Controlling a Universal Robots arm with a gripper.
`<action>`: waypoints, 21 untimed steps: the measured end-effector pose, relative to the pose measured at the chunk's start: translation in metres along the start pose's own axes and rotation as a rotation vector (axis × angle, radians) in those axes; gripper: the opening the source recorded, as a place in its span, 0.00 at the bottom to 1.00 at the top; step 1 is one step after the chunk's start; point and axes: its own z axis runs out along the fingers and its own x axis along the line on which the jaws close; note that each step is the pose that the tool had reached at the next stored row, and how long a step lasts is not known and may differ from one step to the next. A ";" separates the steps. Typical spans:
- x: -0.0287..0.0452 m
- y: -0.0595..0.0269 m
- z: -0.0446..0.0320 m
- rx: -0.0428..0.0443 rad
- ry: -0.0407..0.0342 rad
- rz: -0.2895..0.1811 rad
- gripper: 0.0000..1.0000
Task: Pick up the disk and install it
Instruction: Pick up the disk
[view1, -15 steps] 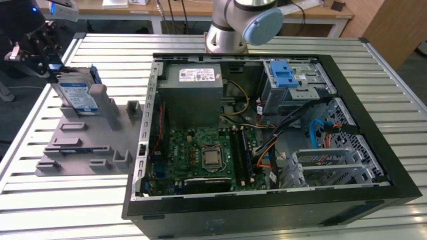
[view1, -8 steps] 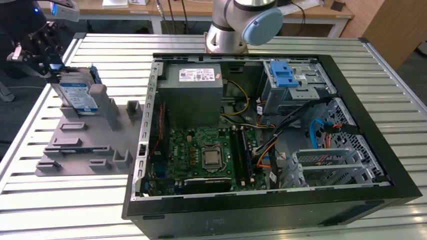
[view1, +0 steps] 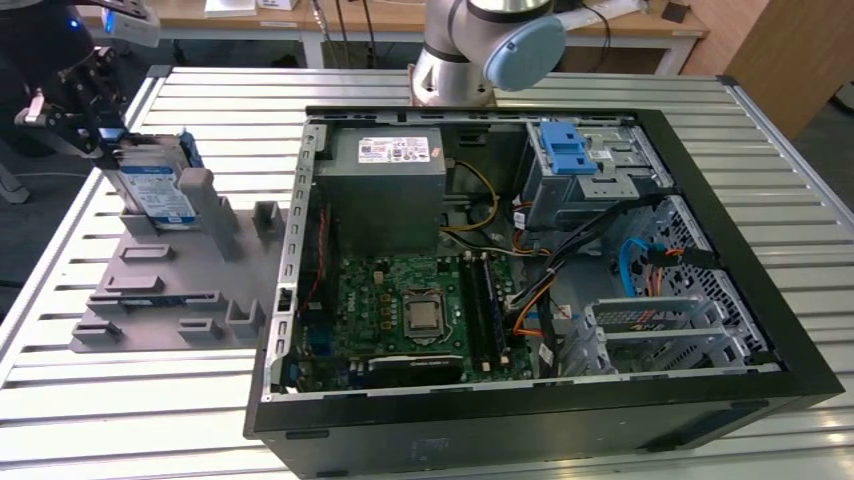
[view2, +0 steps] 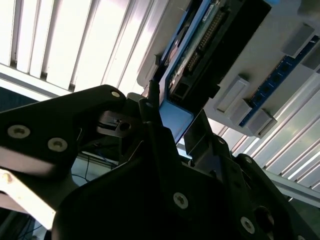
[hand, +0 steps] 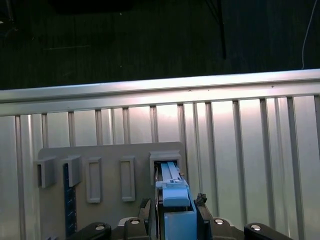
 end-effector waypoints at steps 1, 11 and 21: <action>0.0000 0.0000 0.0003 0.0000 0.0007 0.000 0.46; 0.0000 0.0000 0.0026 0.0002 0.0010 0.000 0.38; 0.0000 0.0000 0.0025 0.0002 0.0010 -0.003 0.37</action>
